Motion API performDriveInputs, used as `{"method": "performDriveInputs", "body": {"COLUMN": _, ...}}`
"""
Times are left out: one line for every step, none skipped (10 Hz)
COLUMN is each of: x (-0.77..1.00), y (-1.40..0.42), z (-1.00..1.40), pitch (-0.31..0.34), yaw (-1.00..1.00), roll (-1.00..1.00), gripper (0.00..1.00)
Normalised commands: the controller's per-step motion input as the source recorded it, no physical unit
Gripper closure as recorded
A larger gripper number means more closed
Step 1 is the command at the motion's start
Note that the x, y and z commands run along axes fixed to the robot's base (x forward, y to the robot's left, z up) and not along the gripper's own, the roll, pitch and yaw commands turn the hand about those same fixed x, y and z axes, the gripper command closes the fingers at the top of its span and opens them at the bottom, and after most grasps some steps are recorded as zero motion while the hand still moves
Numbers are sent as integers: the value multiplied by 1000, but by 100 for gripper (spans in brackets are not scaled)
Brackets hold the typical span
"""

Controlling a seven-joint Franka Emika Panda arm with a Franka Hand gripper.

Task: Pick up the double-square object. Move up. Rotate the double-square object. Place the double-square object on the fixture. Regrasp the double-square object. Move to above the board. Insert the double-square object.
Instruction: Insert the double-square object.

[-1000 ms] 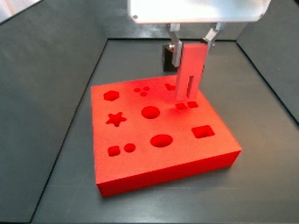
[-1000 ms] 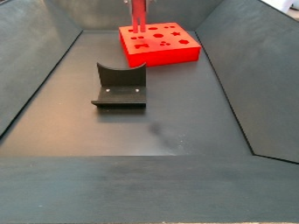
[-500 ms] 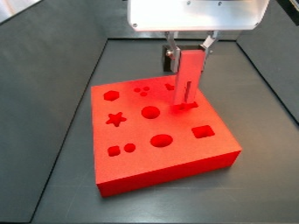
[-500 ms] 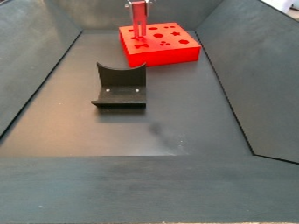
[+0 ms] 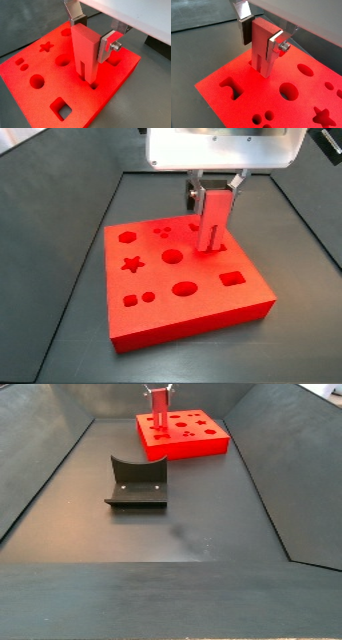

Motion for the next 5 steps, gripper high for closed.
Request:
{"method": "performDriveInputs", "body": {"x": 174, "y": 0, "z": -120, "pitch": 0, "yaw": 29, "roll": 0, "gripper": 100}}
{"method": "performDriveInputs", "body": {"x": 217, "y": -9, "z": -83, "pitch": 9, "yaw": 40, "roll": 3, "gripper": 100}}
{"method": "performDriveInputs", "body": {"x": 237, "y": 0, "z": -89, "pitch": 21, "yaw": 37, "roll": 11, "gripper": 100}}
{"method": "performDriveInputs", "body": {"x": 197, "y": 0, "z": -117, "pitch": 14, "yaw": 37, "roll": 24, "gripper": 100}}
{"method": "performDriveInputs", "body": {"x": 91, "y": 0, "z": -194, "pitch": 0, "yaw": 57, "roll": 44, "gripper": 100}}
